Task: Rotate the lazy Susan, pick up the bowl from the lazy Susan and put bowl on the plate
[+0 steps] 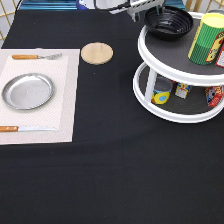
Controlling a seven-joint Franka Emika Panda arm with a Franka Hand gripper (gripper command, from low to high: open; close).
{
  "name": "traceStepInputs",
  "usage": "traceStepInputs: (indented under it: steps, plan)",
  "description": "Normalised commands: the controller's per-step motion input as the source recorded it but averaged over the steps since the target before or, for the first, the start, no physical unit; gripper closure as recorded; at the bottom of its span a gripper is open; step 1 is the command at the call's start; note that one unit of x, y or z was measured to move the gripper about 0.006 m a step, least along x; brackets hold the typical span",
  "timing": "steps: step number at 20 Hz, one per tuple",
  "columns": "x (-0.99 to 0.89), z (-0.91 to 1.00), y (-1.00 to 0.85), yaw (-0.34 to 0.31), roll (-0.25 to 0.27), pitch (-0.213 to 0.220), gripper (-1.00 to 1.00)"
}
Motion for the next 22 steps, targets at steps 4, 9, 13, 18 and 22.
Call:
traceStepInputs:
  steps: [4, 9, 13, 18, 22]
  plan:
    - [0.13, 0.03, -0.06, -0.003, -0.035, 0.0, 1.0]
    - [0.21, 0.18, -0.3, -0.069, 0.004, 0.0, 1.0]
    - [0.21, 0.37, -0.32, -0.098, 0.046, 0.002, 1.0]
    - [0.22, 0.93, -0.36, -0.13, 0.055, 0.036, 1.0]
    - [0.17, 0.95, -0.4, -0.139, 0.072, 0.032, 1.0]
